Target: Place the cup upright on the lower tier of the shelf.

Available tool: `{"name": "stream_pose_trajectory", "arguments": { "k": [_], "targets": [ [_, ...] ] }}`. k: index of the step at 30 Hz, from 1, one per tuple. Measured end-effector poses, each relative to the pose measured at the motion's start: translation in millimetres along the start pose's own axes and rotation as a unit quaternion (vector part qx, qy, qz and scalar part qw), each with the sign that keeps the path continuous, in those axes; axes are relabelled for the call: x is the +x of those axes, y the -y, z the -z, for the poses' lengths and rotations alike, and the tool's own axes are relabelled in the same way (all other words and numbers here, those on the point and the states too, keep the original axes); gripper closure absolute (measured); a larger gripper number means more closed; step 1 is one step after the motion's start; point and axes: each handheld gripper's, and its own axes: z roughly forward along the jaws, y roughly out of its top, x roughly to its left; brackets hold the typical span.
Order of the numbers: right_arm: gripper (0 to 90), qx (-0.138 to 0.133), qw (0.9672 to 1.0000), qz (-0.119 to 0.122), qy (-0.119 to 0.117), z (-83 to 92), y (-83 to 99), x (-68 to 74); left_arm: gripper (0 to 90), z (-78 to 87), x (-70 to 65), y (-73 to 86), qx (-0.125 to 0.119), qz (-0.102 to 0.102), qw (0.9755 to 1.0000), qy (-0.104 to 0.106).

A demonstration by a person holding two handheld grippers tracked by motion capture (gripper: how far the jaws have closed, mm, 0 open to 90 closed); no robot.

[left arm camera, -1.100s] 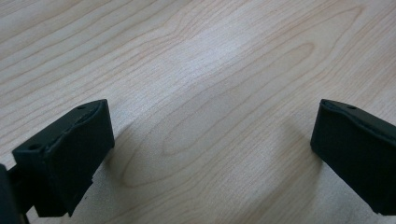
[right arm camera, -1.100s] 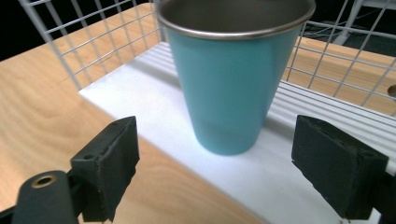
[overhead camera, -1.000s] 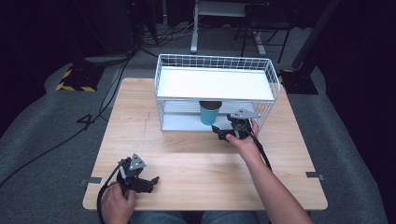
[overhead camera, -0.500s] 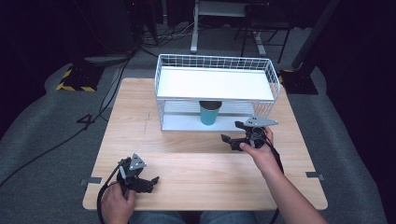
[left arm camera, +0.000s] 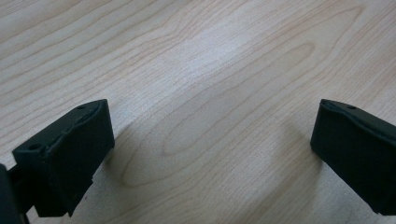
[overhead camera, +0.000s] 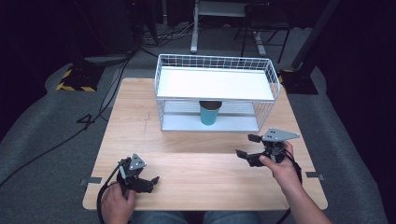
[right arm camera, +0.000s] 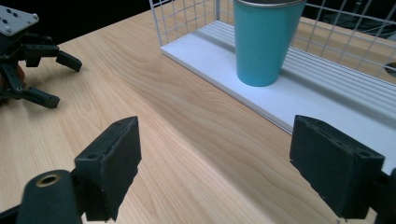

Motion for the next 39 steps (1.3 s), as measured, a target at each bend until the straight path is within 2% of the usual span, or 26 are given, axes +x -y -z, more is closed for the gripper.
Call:
{"name": "stream_pose_trajectory", "arguments": {
  "k": [5,7,10,15,19,20,25,26,30,33,39],
  "targets": [
    [20.3,-0.005,0.9999,0.014,0.004,21.8,11.8,2.8,0.0,0.5,-0.2,0.4,0.0,0.001,1.0,-0.003],
    [20.3,-0.007,0.9998,0.021,0.004,27.9,16.8,5.1,0.0,1.0,-1.3,1.5,-0.002,0.007,1.0,-0.006],
    [20.3,-0.007,0.9998,0.016,0.002,35.5,25.2,8.3,0.0,1.6,-1.8,2.0,-0.001,0.012,0.9999,-0.009],
    [20.3,-0.005,0.9999,0.009,0.013,47.4,43.0,13.2,0.0,1.6,-1.4,1.5,0.001,0.013,0.9999,-0.01],
    [20.3,0.01,0.9999,0.004,0.006,51.4,61.1,13.3,0.0,1.5,-1.4,1.5,0.001,0.013,0.9999,-0.01],
    [20.3,0.014,0.9999,0.002,0.007,52.2,69.3,12.3,0.0,1.6,-1.3,1.4,0.001,0.013,0.9999,-0.01],
    [20.3,0.032,0.9994,0.002,0.015,50.0,84.0,8.6,0.0,1.3,-1.4,1.3,0.0,0.013,0.9999,-0.011],
    [20.3,0.043,0.9989,0.003,0.017,47.2,89.0,6.2,0.0,1.3,-1.4,1.3,0.0,0.013,0.9999,-0.011],
    [20.3,0.05,0.9986,-0.001,0.018,43.1,94.0,4.7,0.0,1.2,-1.4,1.3,0.0,0.013,0.9999,-0.011],
    [20.3,0.077,0.9968,0.002,0.018,37.9,102.2,4.8,0.0,1.2,-1.4,1.3,0.0,0.013,0.9999,-0.011],
    [19.7,0.097,0.995,0.004,0.025,32.7,108.9,4.8,0.0,1.2,-1.4,1.3,0.0,0.013,0.9999,-0.011]
  ]
}}
